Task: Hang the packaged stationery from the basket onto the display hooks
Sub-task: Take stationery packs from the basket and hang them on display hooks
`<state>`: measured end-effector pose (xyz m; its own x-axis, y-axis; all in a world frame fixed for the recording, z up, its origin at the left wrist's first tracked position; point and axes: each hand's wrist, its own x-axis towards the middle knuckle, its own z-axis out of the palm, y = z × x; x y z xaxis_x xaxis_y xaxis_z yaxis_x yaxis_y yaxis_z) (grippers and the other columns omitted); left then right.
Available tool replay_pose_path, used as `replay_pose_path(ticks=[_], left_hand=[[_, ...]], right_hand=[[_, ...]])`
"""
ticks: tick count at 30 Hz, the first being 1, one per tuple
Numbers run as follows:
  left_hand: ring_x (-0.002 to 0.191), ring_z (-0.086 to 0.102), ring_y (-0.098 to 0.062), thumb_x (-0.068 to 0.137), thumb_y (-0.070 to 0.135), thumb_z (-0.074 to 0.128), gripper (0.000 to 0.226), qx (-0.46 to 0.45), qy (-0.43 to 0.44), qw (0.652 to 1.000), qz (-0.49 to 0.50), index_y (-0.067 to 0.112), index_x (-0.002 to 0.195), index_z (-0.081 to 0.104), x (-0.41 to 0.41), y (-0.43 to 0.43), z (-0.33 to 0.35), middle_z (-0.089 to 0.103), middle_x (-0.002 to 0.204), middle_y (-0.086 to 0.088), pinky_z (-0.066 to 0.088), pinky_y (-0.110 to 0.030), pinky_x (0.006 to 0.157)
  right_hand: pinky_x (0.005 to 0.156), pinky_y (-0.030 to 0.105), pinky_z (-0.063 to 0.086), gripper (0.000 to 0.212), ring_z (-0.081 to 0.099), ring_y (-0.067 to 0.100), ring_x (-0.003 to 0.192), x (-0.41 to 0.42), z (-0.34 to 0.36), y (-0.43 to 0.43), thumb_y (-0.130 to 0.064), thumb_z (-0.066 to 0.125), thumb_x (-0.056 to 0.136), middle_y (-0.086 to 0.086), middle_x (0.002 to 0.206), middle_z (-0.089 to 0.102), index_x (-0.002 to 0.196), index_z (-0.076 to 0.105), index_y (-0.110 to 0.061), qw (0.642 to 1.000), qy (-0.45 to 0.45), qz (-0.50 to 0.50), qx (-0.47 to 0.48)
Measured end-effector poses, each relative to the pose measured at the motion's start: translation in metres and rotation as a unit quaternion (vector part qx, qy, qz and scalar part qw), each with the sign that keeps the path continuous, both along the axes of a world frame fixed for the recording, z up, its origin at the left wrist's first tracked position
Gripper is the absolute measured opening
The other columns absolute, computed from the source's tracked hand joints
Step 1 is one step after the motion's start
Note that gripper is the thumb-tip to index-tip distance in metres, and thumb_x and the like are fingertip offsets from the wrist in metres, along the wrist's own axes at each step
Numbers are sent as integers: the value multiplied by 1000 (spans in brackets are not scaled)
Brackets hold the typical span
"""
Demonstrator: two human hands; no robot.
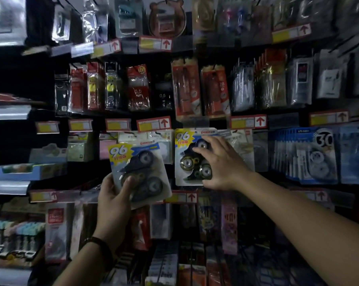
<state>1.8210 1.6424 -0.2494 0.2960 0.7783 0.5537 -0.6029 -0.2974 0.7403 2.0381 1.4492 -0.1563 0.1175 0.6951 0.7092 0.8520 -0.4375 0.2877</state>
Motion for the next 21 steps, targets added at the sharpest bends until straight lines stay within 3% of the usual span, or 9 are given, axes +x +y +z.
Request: replay_pose_path(ticks=[2,5,8,12,17,21], left_hand=[[111,77,-26,102,25,69,28,7,4,1000,-11,30,130,64,1,1,-1,78,123,-2,63,-61,90],[100,80,-18,101,24,69,24,9,-2,999,-33,34,123,66,4,0,-1,78,119,0,67,-41,64],[98,80,-16,102,23,68,24,6,1,999,-50,32,124,65,8,-4,0,78,119,0,65,-35,60],[105,78,-21,103,24,67,30,10,12,997,-70,29,132,62,12,-10,2,76,125,-2,66,-38,63],[102,80,-22,103,25,67,23,25,34,995,-94,40,120,66,13,-15,5,79,117,6,66,-47,64],[105,80,-24,104,23,66,27,25,40,995,-93,33,129,64,13,-19,9,79,119,3,67,-53,69]], right_hand=[[125,54,29,106,24,36,152,3,-3,1,-53,84,62,16,164,28,155,46,-21,1000,-27,1,9],[122,58,33,106,26,38,152,4,-2,0,-51,85,61,16,165,27,155,46,-21,999,-39,2,36],[123,57,32,107,22,36,153,3,5,0,-54,83,62,13,166,24,157,42,-26,1000,-12,-1,21],[125,53,26,109,16,33,154,2,9,4,-58,82,63,10,166,22,160,39,-29,1000,-4,-16,-1],[126,51,22,109,19,31,153,6,12,5,-61,81,61,10,165,26,158,42,-30,1000,-13,-19,7],[125,50,21,111,16,28,154,4,19,9,-72,74,59,6,166,23,158,38,-37,999,21,-27,-10]])
